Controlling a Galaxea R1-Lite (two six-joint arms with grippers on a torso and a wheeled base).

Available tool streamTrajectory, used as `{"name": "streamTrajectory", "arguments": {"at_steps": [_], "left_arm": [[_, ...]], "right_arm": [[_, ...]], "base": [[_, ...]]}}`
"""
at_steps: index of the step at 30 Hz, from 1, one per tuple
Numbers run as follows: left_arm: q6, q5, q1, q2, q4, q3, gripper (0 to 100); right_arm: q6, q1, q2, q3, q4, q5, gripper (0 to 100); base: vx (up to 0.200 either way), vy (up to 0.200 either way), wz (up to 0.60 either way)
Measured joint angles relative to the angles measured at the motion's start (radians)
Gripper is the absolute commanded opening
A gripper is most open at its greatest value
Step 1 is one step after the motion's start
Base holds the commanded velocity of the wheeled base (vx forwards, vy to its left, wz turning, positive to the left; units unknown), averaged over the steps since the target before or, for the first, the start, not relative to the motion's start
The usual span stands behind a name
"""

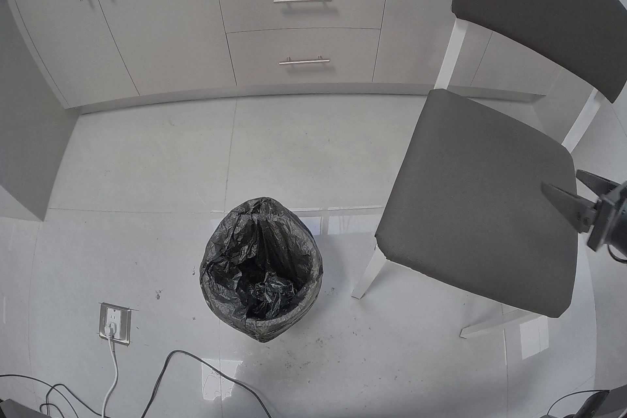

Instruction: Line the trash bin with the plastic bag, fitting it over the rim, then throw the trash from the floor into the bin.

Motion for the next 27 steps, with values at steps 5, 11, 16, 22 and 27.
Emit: {"name": "streamTrajectory", "arguments": {"at_steps": [5, 11, 16, 22, 27], "left_arm": [[-0.063, -0.002, 0.042, -0.216, -0.013, 0.094, 0], [-0.102, -0.002, 0.146, -0.503, -0.080, 0.303, 0], [-0.103, -0.003, 0.278, -0.748, -0.128, 0.498, 0], [-0.094, -0.007, 0.437, -0.993, -0.169, 0.718, 0], [-0.084, -0.016, 0.516, -1.126, -0.194, 0.856, 0]], "right_arm": [[-0.023, -0.045, -0.212, -0.066, 0.251, -0.010, 100], [-0.040, -0.136, -0.444, -0.108, 0.453, -0.013, 100], [-0.052, -0.209, -0.624, -0.121, 0.623, -0.013, 100], [-0.081, -0.298, -0.848, -0.106, 0.784, -0.016, 100], [-0.108, -0.343, -0.956, -0.064, 0.811, -0.035, 100]], "base": [[0.000, 0.000, 0.00], [0.000, 0.000, 0.00], [0.000, 0.000, 0.00], [0.000, 0.000, 0.00], [0.000, 0.000, 0.00]]}}
